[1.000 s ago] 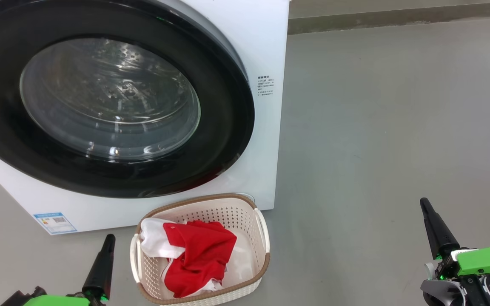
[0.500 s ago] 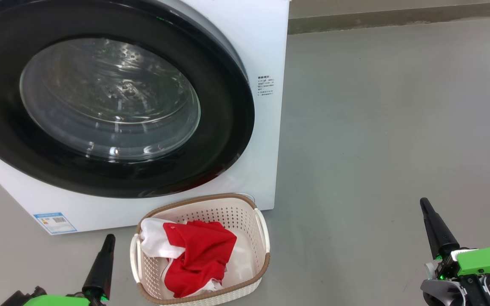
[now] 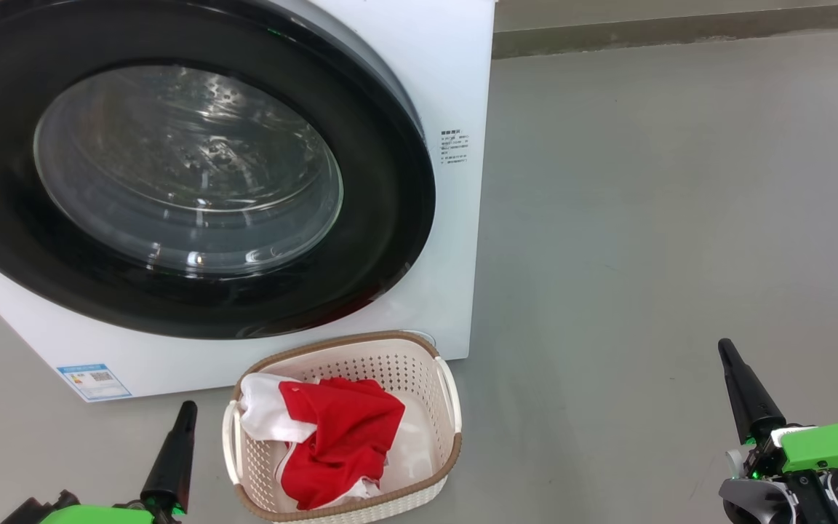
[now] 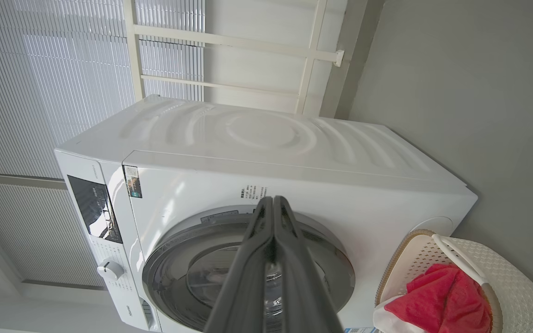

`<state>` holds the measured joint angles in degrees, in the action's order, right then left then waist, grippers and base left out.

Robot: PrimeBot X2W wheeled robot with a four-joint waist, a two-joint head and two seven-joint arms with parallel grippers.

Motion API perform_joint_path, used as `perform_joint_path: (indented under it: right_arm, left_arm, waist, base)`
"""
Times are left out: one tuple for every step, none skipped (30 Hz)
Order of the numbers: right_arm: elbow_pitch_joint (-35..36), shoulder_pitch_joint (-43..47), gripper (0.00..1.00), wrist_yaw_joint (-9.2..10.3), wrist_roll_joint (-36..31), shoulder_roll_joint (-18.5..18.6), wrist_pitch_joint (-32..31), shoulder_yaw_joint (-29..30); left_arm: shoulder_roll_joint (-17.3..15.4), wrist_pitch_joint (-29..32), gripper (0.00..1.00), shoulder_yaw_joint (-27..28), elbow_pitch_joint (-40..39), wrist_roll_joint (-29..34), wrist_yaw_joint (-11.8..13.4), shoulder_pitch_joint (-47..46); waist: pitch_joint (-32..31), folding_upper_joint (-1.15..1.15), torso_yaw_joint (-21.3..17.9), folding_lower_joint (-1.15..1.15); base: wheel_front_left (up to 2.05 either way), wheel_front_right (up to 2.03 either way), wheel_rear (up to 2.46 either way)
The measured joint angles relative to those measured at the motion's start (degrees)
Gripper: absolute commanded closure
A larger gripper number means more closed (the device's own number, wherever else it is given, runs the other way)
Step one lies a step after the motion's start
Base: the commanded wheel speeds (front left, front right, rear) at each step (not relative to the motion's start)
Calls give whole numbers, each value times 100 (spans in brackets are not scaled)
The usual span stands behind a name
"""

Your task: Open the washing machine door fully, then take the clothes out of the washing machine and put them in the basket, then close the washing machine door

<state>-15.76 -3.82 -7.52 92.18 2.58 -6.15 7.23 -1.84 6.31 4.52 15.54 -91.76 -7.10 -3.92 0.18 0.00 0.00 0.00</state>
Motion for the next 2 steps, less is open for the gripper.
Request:
perform_joint_path:
  right_arm:
    - [0,0,100,0,0,0,0,0]
    - [0,0,100,0,0,0,0,0]
  left_arm:
    - [0,0,100,0,0,0,0,0]
    - [0,0,100,0,0,0,0,0]
  waist:
    - [0,0,0,0]
    - [0,0,0,0]
  base:
    - [0,0,0]
    - [0,0,0]
